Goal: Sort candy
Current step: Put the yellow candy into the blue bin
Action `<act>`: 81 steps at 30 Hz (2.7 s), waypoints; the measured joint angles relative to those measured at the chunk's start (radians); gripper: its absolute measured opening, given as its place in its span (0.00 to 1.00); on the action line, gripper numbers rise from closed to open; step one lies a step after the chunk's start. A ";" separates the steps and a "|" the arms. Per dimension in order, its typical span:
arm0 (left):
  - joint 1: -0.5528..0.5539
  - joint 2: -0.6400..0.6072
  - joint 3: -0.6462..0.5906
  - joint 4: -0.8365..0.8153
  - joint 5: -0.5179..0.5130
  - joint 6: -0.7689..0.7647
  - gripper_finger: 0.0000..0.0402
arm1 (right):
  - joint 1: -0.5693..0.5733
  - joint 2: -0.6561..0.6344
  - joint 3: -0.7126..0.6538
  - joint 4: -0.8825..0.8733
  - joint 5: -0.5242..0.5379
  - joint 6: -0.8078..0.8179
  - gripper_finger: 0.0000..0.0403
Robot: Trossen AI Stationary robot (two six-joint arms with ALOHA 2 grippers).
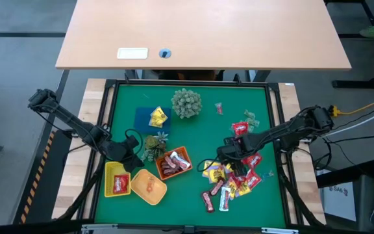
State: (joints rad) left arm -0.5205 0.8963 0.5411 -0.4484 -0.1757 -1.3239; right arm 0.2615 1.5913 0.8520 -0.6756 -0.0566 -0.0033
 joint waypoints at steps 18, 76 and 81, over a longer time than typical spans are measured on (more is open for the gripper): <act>0.000 0.000 0.000 0.000 -0.029 0.000 0.33 | 0.001 -0.001 -0.021 0.049 -0.011 0.025 0.11; 0.015 0.000 0.000 0.577 -0.523 0.918 0.33 | -0.389 0.383 0.337 1.298 0.045 -0.570 0.08; 0.018 0.000 0.000 0.577 -0.523 0.917 0.33 | -0.386 0.435 0.388 1.296 0.045 -0.564 0.17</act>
State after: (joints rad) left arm -0.5022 0.8966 0.5411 0.1287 -0.6987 -0.4069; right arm -0.1249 2.0261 1.2402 0.6209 -0.0116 -0.5670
